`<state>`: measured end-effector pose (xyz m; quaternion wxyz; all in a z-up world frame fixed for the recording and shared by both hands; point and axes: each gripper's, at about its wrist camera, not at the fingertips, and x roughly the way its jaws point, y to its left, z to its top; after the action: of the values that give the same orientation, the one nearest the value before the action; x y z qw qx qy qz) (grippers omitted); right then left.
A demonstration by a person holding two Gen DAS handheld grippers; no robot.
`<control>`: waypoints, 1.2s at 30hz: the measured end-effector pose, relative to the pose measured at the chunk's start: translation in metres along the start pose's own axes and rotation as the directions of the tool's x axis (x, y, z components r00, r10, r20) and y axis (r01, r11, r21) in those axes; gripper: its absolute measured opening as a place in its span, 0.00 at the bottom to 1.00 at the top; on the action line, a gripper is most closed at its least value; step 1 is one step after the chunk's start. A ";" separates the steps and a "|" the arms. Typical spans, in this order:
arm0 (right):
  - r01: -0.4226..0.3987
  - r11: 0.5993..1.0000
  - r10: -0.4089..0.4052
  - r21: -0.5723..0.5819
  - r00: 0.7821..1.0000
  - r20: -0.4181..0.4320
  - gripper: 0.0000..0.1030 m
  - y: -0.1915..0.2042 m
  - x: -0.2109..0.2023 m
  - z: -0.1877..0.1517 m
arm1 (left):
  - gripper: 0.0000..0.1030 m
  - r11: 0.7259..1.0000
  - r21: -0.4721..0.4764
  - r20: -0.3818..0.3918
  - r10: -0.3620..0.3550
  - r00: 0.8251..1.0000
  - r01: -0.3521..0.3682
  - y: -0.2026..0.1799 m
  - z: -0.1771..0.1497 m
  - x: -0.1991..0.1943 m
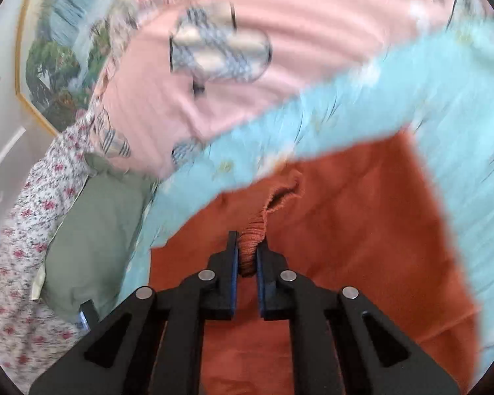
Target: Fold small clothes
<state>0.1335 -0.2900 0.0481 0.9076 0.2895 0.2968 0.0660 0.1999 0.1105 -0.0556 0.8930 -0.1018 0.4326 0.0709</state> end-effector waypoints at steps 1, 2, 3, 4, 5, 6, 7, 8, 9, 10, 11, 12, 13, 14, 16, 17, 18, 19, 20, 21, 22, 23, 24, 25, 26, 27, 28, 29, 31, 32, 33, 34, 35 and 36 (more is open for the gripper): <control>0.036 0.999 -0.036 0.010 0.999 -0.014 0.10 -0.011 0.000 0.001 | 0.53 1.000 0.020 0.001 -0.004 1.000 0.004 -0.004 -0.001 0.000; 0.074 0.996 -0.071 0.048 0.996 -0.051 0.10 -0.029 0.005 -0.003 | 0.53 0.999 0.035 0.003 -0.002 1.000 0.002 -0.006 -0.002 -0.001; 0.089 0.993 -0.082 0.079 0.993 -0.081 0.10 -0.043 0.011 -0.008 | 0.52 0.998 0.054 0.007 0.011 1.000 -0.012 -0.010 -0.003 -0.002; 0.100 0.991 -0.092 0.089 0.991 -0.097 0.10 -0.051 0.013 -0.012 | 0.52 0.997 0.067 0.010 0.024 1.000 -0.025 -0.012 -0.004 -0.002; 0.121 0.989 -0.111 0.088 0.988 -0.112 0.10 -0.056 0.017 -0.017 | 0.52 0.997 0.072 0.013 0.029 1.000 -0.030 -0.013 -0.004 -0.004; 0.138 0.987 -0.127 0.083 0.984 -0.124 0.10 -0.059 0.020 -0.023 | 0.52 0.997 0.070 0.014 0.030 0.999 -0.031 -0.012 -0.005 -0.005; 0.147 0.986 -0.136 0.080 0.982 -0.131 0.10 -0.063 0.021 -0.027 | 0.52 0.997 0.069 0.011 0.025 1.000 -0.026 -0.011 -0.005 -0.006; 0.154 0.985 -0.143 0.078 0.981 -0.132 0.10 -0.064 0.022 -0.030 | 0.52 0.997 0.071 0.008 0.021 1.000 -0.022 -0.010 -0.005 -0.007; 0.154 0.985 -0.143 0.077 0.981 -0.129 0.10 -0.064 0.021 -0.031 | 0.52 0.996 0.084 0.010 0.016 1.000 -0.016 -0.010 -0.007 -0.009; 0.152 0.986 -0.142 0.075 0.983 -0.120 0.10 -0.064 0.018 -0.032 | 0.52 0.994 0.105 0.022 0.012 1.000 -0.014 -0.011 -0.009 -0.013; 0.157 0.985 -0.150 0.065 0.983 -0.109 0.10 -0.063 0.015 -0.031 | 0.52 0.992 0.127 0.032 0.013 0.999 -0.017 -0.014 -0.010 -0.016; 0.167 0.985 -0.161 0.052 0.981 -0.105 0.10 -0.061 0.013 -0.031 | 0.52 0.989 0.149 0.036 0.013 0.999 -0.018 -0.016 -0.012 -0.018; 0.180 0.983 -0.175 0.039 0.979 -0.103 0.10 -0.061 0.011 -0.031 | 0.52 0.985 0.172 0.033 0.015 0.999 -0.020 -0.020 -0.013 -0.017; 0.192 0.981 -0.188 0.032 0.976 -0.108 0.10 -0.062 0.013 -0.031 | 0.50 0.984 0.174 0.025 0.020 0.999 -0.024 -0.020 -0.012 -0.015; 0.194 0.980 -0.187 0.045 0.975 -0.122 0.10 -0.069 0.014 -0.033 | 0.46 0.991 0.131 -0.005 0.017 1.000 -0.016 -0.012 -0.008 -0.012; 0.193 0.980 -0.186 0.048 0.975 -0.122 0.10 -0.069 0.014 -0.034 | 0.45 0.996 0.083 -0.006 -0.009 1.000 0.010 -0.004 -0.006 -0.014; 0.197 0.979 -0.191 0.043 0.974 -0.123 0.10 -0.068 0.014 -0.036 | 0.45 0.999 0.034 0.006 -0.031 1.000 0.031 0.003 -0.004 -0.018; 0.198 0.979 -0.192 0.039 0.973 -0.126 0.10 -0.068 0.015 -0.038 | 0.44 0.999 0.016 0.012 -0.038 0.999 0.038 0.005 -0.004 -0.019; 0.206 0.978 -0.200 0.029 0.971 -0.135 0.10 -0.067 0.017 -0.040 | 0.44 0.999 0.009 0.016 -0.035 0.999 0.035 0.006 -0.005 -0.020; 0.215 0.976 -0.210 0.019 0.967 -0.143 0.10 -0.066 0.020 -0.042 | 0.44 1.000 0.013 0.014 -0.027 1.000 0.027 0.005 -0.006 -0.018; 0.225 0.974 -0.221 0.009 0.963 -0.152 0.10 -0.066 0.023 -0.044 | 0.44 1.000 0.019 0.004 -0.015 1.000 0.015 0.004 -0.008 -0.015; 0.233 0.972 -0.229 0.005 0.959 -0.164 0.10 -0.067 0.026 -0.047 | 0.44 1.000 0.012 -0.017 -0.012 1.000 0.012 0.006 -0.011 -0.012; 0.237 0.972 -0.232 0.009 0.957 -0.172 0.10 -0.069 0.028 -0.049 | 0.44 1.000 -0.004 -0.027 -0.021 0.999 0.021 0.009 -0.013 -0.011; 0.236 0.972 -0.230 0.015 0.958 -0.172 0.10 -0.071 0.027 -0.051 | 0.44 0.999 -0.019 -0.026 -0.027 0.999 0.026 0.012 -0.014 -0.012; 0.237 0.971 -0.231 0.019 0.958 -0.168 0.10 -0.073 0.025 -0.052 | 0.44 0.999 -0.030 -0.023 -0.034 0.999 0.034 0.016 -0.015 -0.014; 0.241 0.970 -0.235 0.015 0.958 -0.165 0.10 -0.073 0.024 -0.053 | 0.45 0.998 -0.033 -0.026 -0.046 0.999 0.045 0.018 -0.016 -0.015; 0.248 0.969 -0.243 0.008 0.956 -0.162 0.10 -0.072 0.023 -0.054 | 0.45 0.998 -0.027 -0.029 -0.053 0.998 0.052 0.019 -0.018 -0.015; 0.256 0.967 -0.254 -0.005 0.954 -0.158 0.10 -0.071 0.023 -0.054 | 0.45 0.999 -0.010 -0.032 -0.051 0.998 0.051 0.018 -0.019 -0.016; 0.273 0.962 -0.273 -0.022 0.950 -0.150 0.10 -0.068 0.022 -0.054 | 0.45 0.999 0.023 -0.037 -0.042 0.998 0.043 0.016 -0.022 -0.018; 0.280 0.960 -0.281 -0.026 0.948 -0.148 0.10 -0.067 0.022 -0.054 | 0.45 0.999 0.031 -0.037 -0.034 0.999 0.035 0.016 -0.023 -0.019; 0.286 0.958 -0.287 -0.029 0.946 -0.150 0.10 -0.067 0.022 -0.055 | 0.45 0.999 0.032 -0.039 -0.029 0.999 0.030 0.017 -0.023 -0.019; 0.292 0.956 -0.293 -0.030 0.944 -0.151 0.10 -0.067 0.023 -0.055 | 0.45 0.999 0.025 -0.045 -0.035 0.998 0.036 0.019 -0.024 -0.019; 0.300 0.953 -0.302 -0.038 0.941 -0.155 0.10 -0.067 0.023 -0.055 | 0.45 0.999 0.021 -0.051 -0.044 0.998 0.045 0.021 -0.024 -0.020; 0.304 0.951 -0.308 -0.050 0.937 -0.163 0.10 -0.065 0.025 -0.055 | 0.45 0.999 0.020 -0.056 -0.047 0.997 0.048 0.022 -0.024 -0.020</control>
<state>0.1184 -0.3099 -0.0374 0.8818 0.2221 0.4132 -0.0480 0.1643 0.1254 -0.0573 0.8831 -0.1045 0.4554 0.0423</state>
